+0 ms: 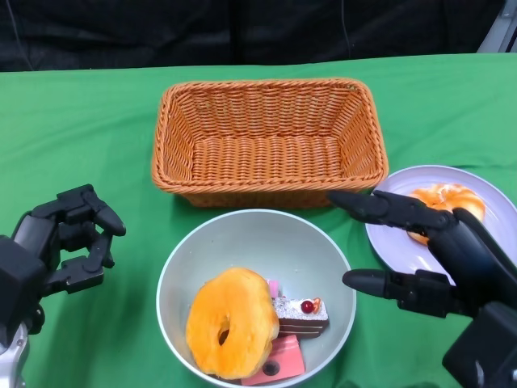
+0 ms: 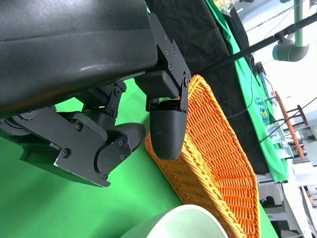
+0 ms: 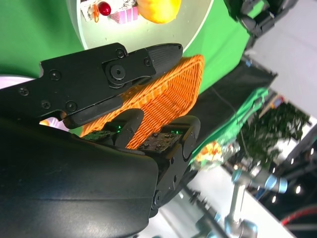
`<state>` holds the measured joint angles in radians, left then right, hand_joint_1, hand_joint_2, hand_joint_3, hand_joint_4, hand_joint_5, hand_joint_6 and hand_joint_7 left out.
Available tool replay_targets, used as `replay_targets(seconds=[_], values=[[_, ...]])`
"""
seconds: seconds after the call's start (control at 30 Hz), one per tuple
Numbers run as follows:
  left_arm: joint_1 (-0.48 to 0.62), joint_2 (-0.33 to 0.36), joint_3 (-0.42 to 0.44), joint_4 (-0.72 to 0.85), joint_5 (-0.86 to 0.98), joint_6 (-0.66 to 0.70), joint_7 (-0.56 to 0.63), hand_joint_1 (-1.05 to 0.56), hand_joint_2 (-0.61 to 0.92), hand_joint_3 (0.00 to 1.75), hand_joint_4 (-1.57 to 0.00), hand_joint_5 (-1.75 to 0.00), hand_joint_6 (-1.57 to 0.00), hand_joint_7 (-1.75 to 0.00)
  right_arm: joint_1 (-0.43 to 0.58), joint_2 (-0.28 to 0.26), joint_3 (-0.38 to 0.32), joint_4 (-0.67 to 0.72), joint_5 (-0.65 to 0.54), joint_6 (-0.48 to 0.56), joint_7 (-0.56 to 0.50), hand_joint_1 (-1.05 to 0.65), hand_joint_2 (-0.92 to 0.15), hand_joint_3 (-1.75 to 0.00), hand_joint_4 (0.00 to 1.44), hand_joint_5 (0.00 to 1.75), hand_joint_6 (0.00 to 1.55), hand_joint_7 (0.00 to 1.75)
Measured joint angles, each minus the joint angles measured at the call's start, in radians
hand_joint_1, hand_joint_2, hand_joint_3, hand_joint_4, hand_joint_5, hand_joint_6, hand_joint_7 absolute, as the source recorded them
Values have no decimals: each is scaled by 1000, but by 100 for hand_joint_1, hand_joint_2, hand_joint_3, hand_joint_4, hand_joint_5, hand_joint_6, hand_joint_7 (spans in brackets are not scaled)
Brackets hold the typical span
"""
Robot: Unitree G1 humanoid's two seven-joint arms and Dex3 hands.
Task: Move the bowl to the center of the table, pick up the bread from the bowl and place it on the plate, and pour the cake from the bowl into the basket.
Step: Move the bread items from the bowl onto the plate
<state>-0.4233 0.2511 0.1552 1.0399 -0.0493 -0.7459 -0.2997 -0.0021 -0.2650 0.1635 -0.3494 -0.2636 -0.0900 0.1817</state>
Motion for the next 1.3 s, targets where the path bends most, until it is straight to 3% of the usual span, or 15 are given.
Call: replay_targets(seconds=[0.4, 0.77, 1.03, 1.3], values=[[1, -7, -6, -11, -2, -2, -5, -2, 62, 103, -74, -169, -73, -141, -258, -27, 37, 291, 112, -22, 246, -65, -92, -3, 60, 22, 61, 1], [13, -11, -9, -37, -3, -5, -10, -3, 64, 101, -73, -169, -73, -142, -517, 24, 24, 604, 229, -47, 358, -71, -92, -10, 63, 12, 59, 1], [38, -17, -13, -70, -3, -5, -10, -2, 67, 96, -71, -169, -72, -139, -571, 27, 25, 691, 250, -61, 426, -72, -92, -7, 63, 10, 60, 1], [39, -24, -13, -77, -6, -5, -11, -2, 68, 94, -72, -169, -73, -139, -607, 22, 82, 724, 215, -66, 504, -77, -92, -4, 62, 5, 58, 0]])
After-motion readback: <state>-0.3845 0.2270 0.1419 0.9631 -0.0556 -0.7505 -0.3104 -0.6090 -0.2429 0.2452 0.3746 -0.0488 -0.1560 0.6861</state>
